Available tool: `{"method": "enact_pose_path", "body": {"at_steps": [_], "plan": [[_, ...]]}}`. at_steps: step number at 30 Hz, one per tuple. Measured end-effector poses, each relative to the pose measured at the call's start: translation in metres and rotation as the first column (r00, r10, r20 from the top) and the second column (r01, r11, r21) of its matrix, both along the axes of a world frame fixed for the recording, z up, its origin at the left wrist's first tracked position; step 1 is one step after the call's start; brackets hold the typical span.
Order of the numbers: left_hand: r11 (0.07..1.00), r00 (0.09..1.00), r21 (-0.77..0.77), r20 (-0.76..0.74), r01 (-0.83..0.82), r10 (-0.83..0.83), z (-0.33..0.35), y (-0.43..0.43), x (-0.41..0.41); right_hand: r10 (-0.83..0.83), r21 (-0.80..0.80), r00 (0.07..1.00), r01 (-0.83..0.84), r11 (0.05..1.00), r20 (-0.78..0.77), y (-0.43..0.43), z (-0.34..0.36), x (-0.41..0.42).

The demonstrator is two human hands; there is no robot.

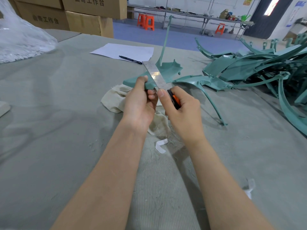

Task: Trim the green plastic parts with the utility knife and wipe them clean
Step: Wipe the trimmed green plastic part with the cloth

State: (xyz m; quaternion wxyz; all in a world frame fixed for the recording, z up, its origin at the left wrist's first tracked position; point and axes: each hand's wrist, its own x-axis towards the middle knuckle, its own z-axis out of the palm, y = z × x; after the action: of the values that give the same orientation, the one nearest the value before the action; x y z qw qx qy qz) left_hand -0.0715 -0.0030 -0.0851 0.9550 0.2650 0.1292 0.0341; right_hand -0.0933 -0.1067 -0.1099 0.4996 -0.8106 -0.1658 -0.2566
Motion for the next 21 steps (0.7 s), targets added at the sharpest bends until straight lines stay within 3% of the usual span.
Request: {"method": "enact_pose_path", "body": {"at_steps": [12,16,21], "plan": [[0.999,0.999,-0.015,0.017,0.031,-0.031,-0.002,-0.0014,0.0021,0.028,0.013,0.999,-0.028,1.0,-0.019,-0.0002,-0.001,0.0005],[0.986,0.994,0.135,0.035,0.097,-0.102,-0.0051,-0.0031,-0.0017,0.048,-0.05,0.999,-0.047,0.998,0.002,0.0051,-0.0041,-0.0019],[0.994,0.993,0.051,0.059,0.097,-0.1,-0.0009,0.002,-0.0032,0.058,-0.045,0.998,-0.059,0.997,-0.011,0.0061,-0.0041,-0.0023]]}}
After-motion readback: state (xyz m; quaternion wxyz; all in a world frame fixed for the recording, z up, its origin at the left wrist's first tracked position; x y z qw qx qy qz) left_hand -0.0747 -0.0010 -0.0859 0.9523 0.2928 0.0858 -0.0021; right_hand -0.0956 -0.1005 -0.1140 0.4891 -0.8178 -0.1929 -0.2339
